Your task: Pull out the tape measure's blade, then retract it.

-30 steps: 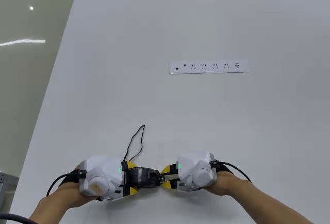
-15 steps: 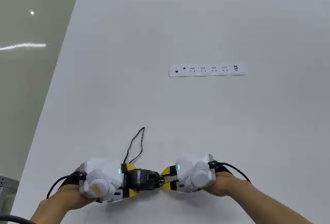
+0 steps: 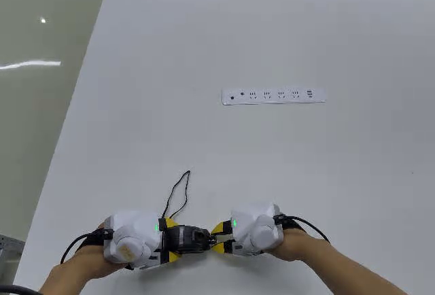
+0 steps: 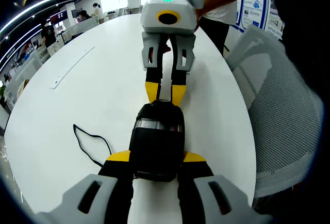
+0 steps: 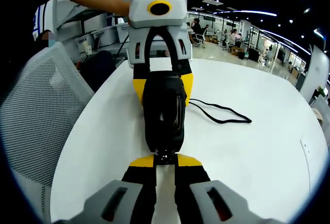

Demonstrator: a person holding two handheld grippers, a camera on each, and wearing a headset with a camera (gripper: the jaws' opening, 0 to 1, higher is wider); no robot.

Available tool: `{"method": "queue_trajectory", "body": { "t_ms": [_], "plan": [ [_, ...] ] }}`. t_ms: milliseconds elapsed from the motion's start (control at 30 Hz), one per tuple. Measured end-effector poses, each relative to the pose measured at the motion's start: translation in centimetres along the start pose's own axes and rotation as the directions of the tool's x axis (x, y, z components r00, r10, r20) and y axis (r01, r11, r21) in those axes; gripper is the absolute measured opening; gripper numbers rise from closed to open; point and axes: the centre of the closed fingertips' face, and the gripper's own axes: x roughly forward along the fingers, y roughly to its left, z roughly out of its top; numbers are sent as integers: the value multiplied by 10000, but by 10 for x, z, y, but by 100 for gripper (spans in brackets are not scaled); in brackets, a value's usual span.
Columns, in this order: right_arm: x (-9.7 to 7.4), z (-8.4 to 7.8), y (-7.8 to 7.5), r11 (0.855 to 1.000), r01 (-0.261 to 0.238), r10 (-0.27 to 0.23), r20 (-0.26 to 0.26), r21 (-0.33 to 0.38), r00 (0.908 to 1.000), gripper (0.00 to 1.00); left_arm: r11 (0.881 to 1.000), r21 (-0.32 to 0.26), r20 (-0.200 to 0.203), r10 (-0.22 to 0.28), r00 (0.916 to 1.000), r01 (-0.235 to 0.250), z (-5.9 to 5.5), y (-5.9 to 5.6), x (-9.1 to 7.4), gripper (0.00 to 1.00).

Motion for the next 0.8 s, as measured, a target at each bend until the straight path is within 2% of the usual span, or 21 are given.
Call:
{"method": "queue_trajectory", "body": {
  "t_ms": [800],
  "plan": [
    [-12, -9, 0, 10000, 15, -16, -169, -33, 9999, 10, 10000, 47, -84, -18, 10000, 19, -1, 0, 1, 28]
  ]
}}
